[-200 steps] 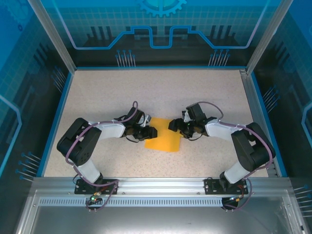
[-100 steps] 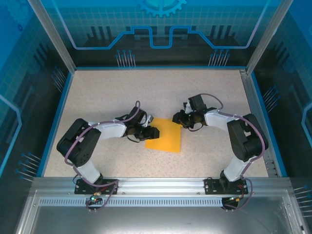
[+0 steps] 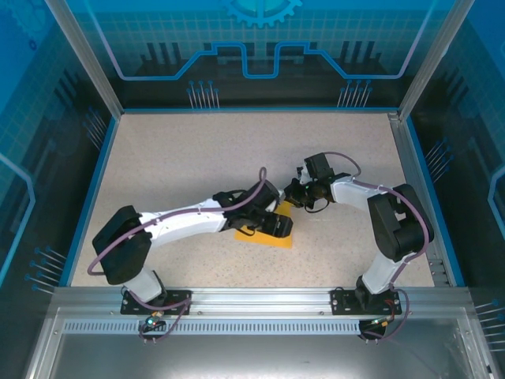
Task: Fold a paper plane with a square sheet of paper (pick it up from the middle)
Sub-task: Fold the square sheet of paper in half at the center of the table.
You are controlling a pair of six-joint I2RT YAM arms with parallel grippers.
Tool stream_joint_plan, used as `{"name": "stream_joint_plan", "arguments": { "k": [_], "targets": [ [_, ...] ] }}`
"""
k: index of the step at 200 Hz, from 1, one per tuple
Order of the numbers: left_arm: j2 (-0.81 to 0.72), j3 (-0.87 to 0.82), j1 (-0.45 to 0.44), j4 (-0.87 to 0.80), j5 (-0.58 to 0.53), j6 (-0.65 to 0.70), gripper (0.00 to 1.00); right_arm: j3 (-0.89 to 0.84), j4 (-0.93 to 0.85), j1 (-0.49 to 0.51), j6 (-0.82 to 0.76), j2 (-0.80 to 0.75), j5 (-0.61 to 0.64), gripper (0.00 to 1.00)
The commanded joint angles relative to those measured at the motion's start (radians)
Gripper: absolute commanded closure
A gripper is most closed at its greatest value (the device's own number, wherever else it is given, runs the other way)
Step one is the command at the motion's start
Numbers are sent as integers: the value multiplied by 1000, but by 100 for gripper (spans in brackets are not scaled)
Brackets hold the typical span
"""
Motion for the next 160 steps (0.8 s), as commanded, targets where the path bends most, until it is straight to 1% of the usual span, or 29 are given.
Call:
{"name": "stream_joint_plan", "arguments": {
  "k": [1, 50, 91, 160],
  "targets": [
    [70, 71, -53, -114, -161, -14, 22, 12, -13, -12, 29, -26, -34, 91],
    [201, 183, -117, -155, -254, -60, 18, 7, -1, -16, 58, -32, -50, 91],
    [269, 223, -124, -166, -311, -102, 17, 3, 1, -22, 73, -48, -56, 90],
    [297, 271, -124, -197, -404, -95, 23, -1, -27, -29, 54, -62, -54, 89]
  ]
}}
